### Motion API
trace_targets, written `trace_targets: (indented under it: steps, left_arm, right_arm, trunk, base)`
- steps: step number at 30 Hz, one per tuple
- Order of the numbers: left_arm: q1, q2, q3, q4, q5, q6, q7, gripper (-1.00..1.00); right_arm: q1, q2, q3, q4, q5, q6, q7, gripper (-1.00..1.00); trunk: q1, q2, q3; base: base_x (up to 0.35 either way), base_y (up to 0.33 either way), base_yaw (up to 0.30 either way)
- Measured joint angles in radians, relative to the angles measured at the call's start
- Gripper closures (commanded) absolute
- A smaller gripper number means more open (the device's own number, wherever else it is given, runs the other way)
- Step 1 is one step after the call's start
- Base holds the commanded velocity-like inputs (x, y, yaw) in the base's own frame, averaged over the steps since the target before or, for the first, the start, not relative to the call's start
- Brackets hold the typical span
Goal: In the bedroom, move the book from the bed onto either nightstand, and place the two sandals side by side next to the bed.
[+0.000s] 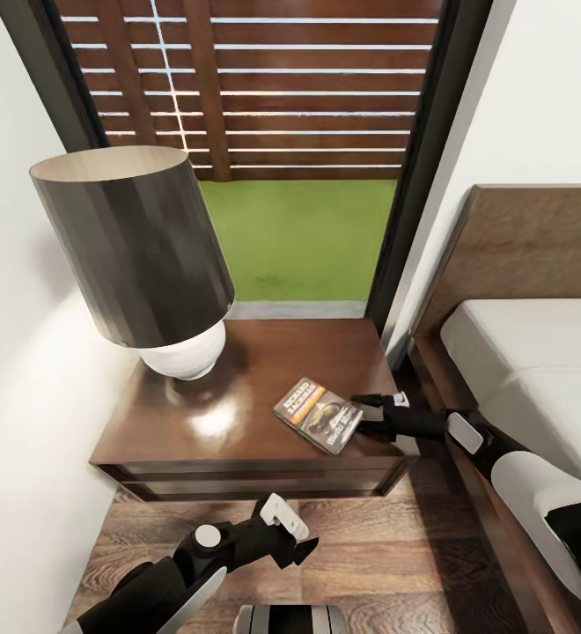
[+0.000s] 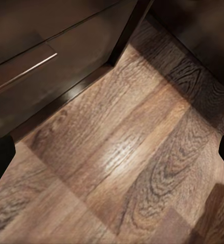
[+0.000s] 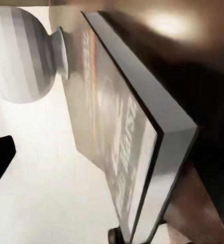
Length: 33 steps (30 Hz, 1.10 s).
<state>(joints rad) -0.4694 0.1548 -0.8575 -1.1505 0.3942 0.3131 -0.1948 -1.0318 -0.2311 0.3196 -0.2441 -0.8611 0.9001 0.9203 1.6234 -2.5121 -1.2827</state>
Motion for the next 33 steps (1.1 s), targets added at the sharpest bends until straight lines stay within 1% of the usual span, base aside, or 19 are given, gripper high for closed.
trace_targets:
  steps: [4, 33]
  left_arm:
    - [0.0, 0.0, 0.0, 0.001, 0.0, 0.0, 0.0, -1.0]
    - [0.0, 0.0, 0.0, 0.002, 0.0, 0.0, 0.002, -1.0]
  right_arm:
    - [0.0, 0.0, -0.002, -0.001, -0.006, 0.005, 0.001, -1.0]
    - [0.0, 0.0, -0.005, -0.002, -0.005, -0.002, 0.001, -1.0]
  trunk:
    - [0.0, 0.0, 0.0]
    - [0.0, 0.0, 0.0]
  base:
    - [0.0, 0.0, 0.0]
    - [-0.004, -0.014, 0.0]
